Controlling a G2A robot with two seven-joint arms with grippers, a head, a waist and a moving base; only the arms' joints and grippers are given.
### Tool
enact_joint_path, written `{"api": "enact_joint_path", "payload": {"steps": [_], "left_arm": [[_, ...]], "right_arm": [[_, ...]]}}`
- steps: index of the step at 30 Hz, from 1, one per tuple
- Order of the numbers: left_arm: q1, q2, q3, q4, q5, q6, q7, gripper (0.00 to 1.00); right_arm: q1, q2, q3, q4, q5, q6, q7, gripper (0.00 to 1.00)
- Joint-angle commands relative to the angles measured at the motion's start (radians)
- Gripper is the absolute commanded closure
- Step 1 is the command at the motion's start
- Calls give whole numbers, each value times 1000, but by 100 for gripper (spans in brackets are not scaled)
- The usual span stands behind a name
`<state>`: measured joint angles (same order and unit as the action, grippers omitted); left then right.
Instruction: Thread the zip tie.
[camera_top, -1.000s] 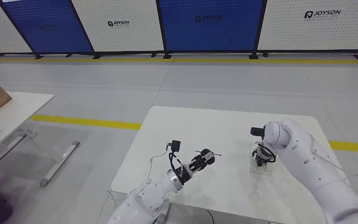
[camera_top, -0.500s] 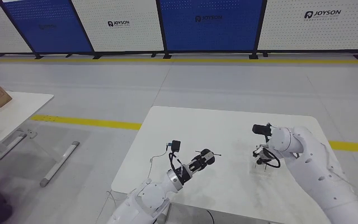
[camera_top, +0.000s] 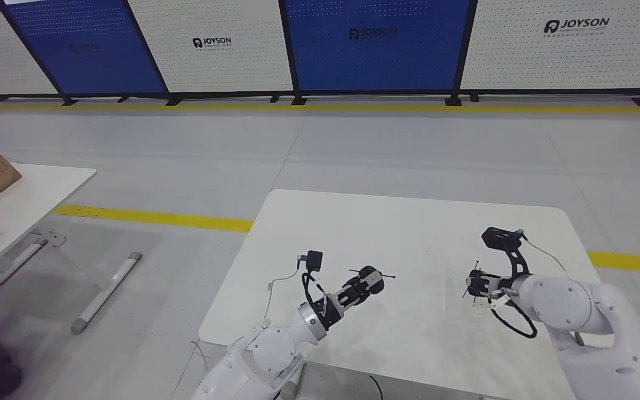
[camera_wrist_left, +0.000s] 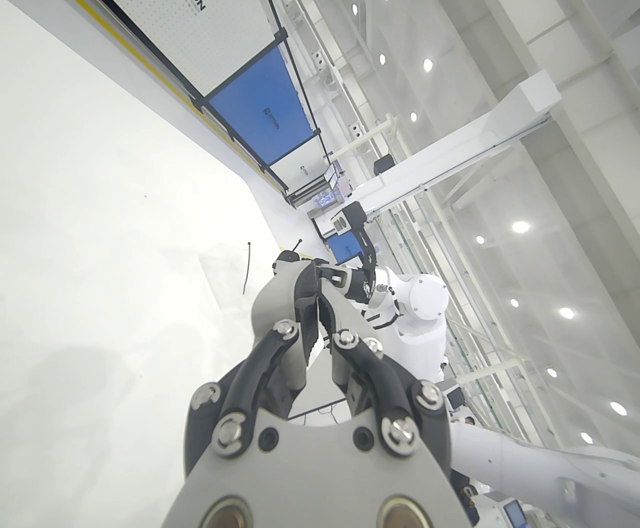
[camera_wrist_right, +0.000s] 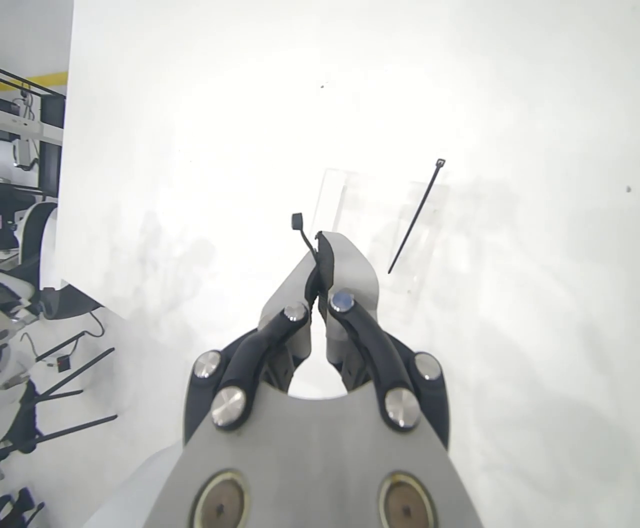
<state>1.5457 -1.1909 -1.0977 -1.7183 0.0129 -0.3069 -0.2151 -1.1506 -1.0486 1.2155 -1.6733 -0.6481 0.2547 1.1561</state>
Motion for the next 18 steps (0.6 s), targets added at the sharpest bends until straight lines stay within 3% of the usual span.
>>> {"api": "enact_joint_path", "payload": {"steps": [1,9,11,18], "left_arm": [[0,0,0,0,0,0,0,100],[0,0,0,0,0,0,0,100],[0,0,0,0,0,0,0,100],[0,0,0,0,0,0,0,100]], "right_arm": [[1,0,-1,1,0,1,0,100],[1,0,-1,1,0,1,0,100],[-15,-2,-11,-8,-10,-2,-42,100],[-135,-2,46,-196,22,51,-243,100]]}}
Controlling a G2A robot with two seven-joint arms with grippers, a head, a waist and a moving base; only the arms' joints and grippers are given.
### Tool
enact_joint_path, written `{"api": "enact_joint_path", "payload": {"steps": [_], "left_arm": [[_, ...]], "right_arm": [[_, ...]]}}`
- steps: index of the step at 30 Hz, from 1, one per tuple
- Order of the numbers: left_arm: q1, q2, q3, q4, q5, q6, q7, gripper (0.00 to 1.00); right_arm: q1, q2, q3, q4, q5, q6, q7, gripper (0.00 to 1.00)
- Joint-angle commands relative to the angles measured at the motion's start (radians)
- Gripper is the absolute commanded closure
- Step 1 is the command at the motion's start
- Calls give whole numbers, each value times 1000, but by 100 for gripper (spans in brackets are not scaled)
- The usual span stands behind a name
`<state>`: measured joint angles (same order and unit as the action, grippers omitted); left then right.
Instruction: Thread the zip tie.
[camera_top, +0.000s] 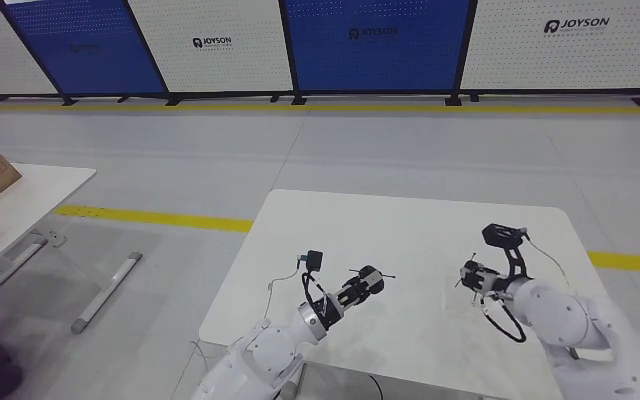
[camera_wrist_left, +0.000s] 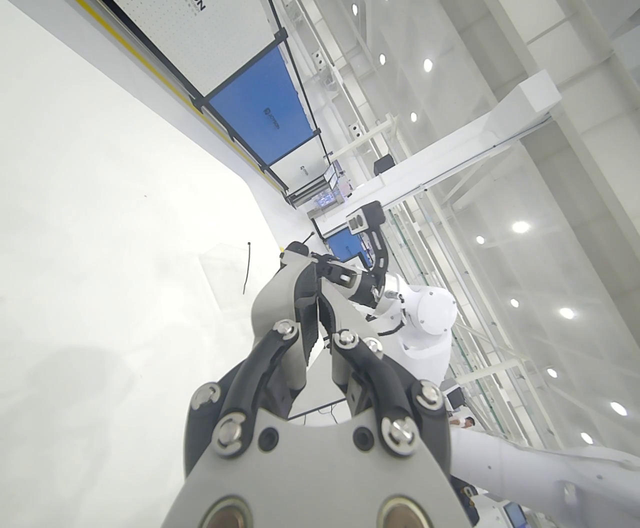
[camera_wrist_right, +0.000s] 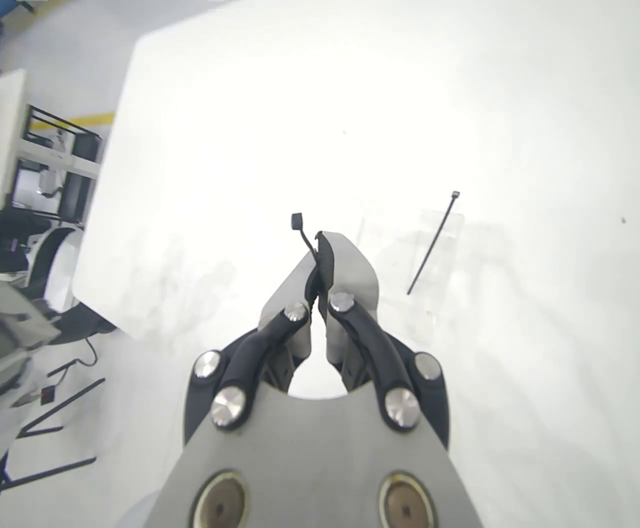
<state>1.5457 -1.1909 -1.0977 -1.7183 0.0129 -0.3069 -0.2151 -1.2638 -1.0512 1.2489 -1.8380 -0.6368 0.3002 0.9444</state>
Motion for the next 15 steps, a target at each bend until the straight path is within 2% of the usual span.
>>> {"api": "enact_joint_path", "payload": {"steps": [1,4,6,8,15], "left_arm": [[0,0,0,0,0,0,0,100],[0,0,0,0,0,0,0,100],[0,0,0,0,0,0,0,100],[0,0,0,0,0,0,0,100],[0,0,0,0,0,0,0,100]], "right_arm": [[-52,0,32,-72,36,10,-78,100],[-122,-3,63,-152,89,0,-187,100],[-151,-5,72,-176,98,-3,-238,100],[-161,-5,61,-185,119,-25,-216,100],[-161,-5,61,-185,119,-25,-216,100]]}}
